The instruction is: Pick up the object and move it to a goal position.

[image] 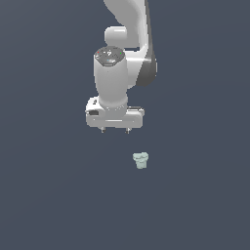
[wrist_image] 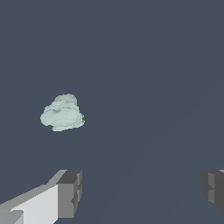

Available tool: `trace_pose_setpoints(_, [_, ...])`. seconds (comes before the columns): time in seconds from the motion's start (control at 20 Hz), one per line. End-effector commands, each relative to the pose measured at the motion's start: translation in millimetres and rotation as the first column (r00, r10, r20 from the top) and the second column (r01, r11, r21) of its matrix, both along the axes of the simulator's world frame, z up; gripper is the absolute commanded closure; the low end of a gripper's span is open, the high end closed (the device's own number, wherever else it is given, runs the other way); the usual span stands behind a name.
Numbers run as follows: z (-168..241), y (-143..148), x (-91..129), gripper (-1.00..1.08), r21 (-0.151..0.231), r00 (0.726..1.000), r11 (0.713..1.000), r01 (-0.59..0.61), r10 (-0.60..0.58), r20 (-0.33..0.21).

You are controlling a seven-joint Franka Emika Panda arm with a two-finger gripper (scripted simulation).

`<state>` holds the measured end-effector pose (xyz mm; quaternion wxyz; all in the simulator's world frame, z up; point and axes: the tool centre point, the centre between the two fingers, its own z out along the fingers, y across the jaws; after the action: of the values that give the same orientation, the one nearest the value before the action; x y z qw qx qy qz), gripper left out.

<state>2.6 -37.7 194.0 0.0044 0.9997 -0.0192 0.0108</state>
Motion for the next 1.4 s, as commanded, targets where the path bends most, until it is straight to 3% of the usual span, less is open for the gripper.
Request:
trace_pose_setpoints(0.0, [0.0,0.0,0.0,-0.92,0.0,1.0,1.0,0.0,0.0,0.0])
trace_pose_setpoints(0.45, [-14.3,-11.7,-10.7,-0.92,-0.012,0.999,1.0,0.006,-0.006,-0.042])
trace_pose_setpoints(0.8, [-16.7,-8.5,-8.1,-0.92,-0.012,0.999,1.0,0.0,0.0,-0.042])
trace_pose_setpoints(1.35, [-52.0,39.5,25.1,-0.92,-0.011,0.996,0.996,-0.086,0.085,-0.035])
